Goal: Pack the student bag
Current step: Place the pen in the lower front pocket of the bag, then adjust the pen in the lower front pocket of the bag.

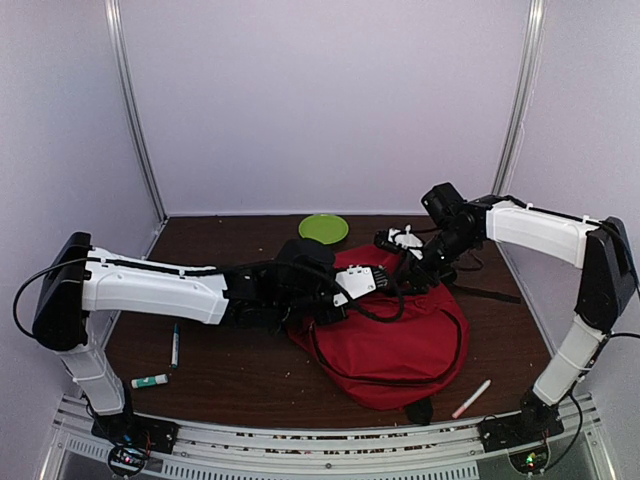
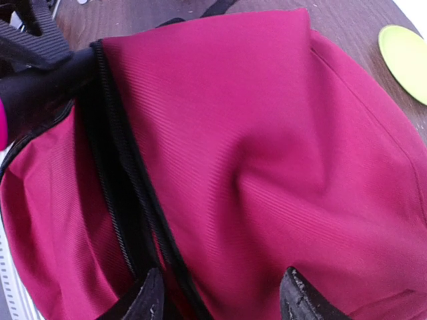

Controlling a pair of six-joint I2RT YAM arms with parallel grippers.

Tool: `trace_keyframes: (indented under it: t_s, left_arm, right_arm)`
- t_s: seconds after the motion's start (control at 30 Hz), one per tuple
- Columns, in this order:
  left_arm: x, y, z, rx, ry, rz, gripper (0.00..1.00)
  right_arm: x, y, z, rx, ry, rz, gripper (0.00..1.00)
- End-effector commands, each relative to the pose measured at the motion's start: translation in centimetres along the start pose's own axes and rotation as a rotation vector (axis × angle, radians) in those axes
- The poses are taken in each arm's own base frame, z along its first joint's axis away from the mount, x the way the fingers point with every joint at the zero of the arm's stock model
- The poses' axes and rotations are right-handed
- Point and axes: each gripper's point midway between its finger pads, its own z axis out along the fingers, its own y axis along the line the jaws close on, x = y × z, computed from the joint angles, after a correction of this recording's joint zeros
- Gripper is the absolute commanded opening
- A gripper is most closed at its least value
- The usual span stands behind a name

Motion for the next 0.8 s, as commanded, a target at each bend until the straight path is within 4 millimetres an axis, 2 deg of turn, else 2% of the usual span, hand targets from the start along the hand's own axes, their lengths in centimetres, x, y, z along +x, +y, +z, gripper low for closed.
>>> trace_keyframes:
  t_s: [0.0, 0.07, 0.2, 0.27, 0.33, 0.4, 0.47, 0.6, 0.77]
  left_arm:
    - [-2.0, 1.5, -0.6, -0.045, -0.053, -0.040, 0.00]
    - [-1.9, 1.5, -0.5, -0.047, -0.050, -0.037, 0.00]
    - [-1.7, 1.6, -0.5, -0.056, -0.048, -0.039, 0.00]
    - [-1.7, 1.5, -0.5, -0.054, -0.047, -0.040, 0.00]
    - [-1.6, 1.4, -0.4, -0.053, -0.045, -0.039, 0.00]
    - [-1.6, 1.3, -0.3, -0.052, -0.043, -0.031, 0.00]
    - [-1.6, 1.3, 0.0, -0.052, -0.038, -0.014, 0.00]
    - [-2.4, 0.7, 1.3, -0.034, -0.036, 0.046, 0.00]
    - [-3.5, -0.1, 3.4, -0.016, -0.060, 0.102, 0.00]
  right_arm:
    - [-0.8, 1.7, 0.4, 0.001, 0.016, -0.084, 0.61]
    - [-1.1, 1.5, 1.0, 0.018, 0.025, -0.088, 0.62]
    - [-1.4, -0.5, 1.9, 0.149, 0.053, -0.072, 0.61]
    - [-1.5, -1.7, 2.0, 0.226, 0.061, -0.067, 0.57]
    - [-1.8, -2.8, 1.6, 0.302, 0.055, -0.047, 0.48]
    - [-2.3, -3.2, 0.8, 0.340, 0.032, -0.045, 0.32]
    - [-3.1, -2.8, -0.2, 0.342, -0.009, -0.047, 0.19]
    - [-4.2, -1.0, -1.7, 0.279, -0.069, -0.090, 0.12]
    - [-4.8, 0.2, -2.4, 0.233, -0.115, -0.097, 0.04]
